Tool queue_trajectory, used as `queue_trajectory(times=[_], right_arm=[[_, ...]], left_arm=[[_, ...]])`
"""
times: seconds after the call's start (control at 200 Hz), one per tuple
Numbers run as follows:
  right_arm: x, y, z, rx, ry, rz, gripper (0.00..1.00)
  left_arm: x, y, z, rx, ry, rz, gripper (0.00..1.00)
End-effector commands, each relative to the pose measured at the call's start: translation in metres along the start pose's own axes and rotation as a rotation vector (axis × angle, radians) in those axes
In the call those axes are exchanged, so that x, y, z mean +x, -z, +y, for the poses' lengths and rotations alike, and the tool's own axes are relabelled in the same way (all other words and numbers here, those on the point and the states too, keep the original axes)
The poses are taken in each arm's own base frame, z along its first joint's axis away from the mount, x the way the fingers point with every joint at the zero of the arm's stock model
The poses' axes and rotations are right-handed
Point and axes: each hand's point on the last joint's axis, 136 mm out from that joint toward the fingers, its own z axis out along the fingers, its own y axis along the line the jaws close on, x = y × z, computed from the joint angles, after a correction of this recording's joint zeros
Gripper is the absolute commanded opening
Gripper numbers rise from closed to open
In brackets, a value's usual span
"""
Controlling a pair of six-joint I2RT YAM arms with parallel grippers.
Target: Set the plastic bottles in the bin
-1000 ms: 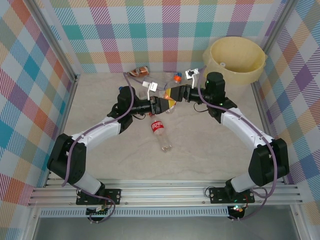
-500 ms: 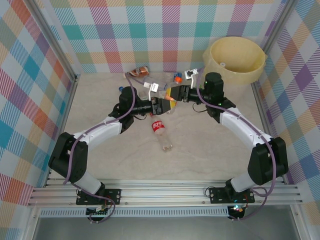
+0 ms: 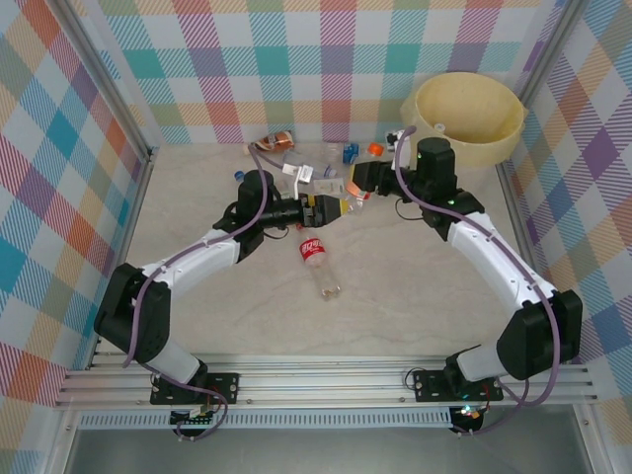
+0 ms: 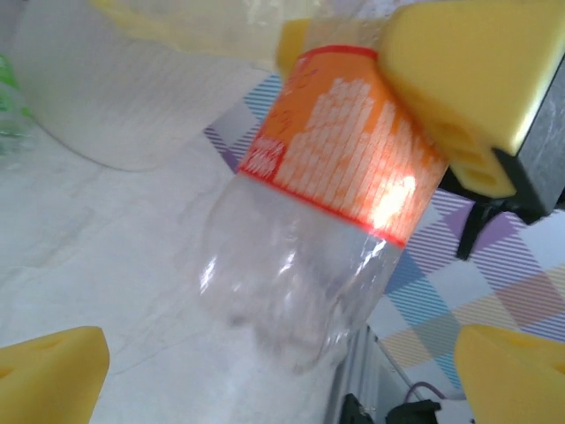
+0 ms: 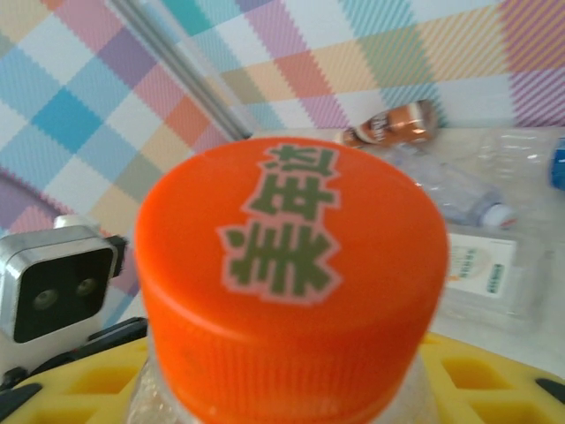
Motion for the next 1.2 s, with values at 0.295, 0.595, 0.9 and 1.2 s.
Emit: queue_trajectory(times=[0.295, 0.595, 0.9, 1.2], right_arm=[[-0.065, 0.048, -0.052, 0.382, 0.124, -0.142, 0.46], [-0.145, 0.069, -0.082, 0.482, 0.168, -0.338, 0.47], [-0.217, 0.078, -0.136, 0.603, 0.143, -0.51, 0.47], [-0.242, 0.071, -0.2, 0.796, 0.149, -0.517, 0.49]], left_arm=[[-0.021, 0.049, 0.078, -0.524, 0.058, -0.197, 1.0], [-0.015, 0.077, 0.109, -0.662, 0.138, -0.267, 1.0], [-0.011, 0.082, 0.115, -0.61, 0.205, -0.272, 1.0], [-0.009, 0.094, 0.117, -0.617, 0.214, -0.29, 1.0]])
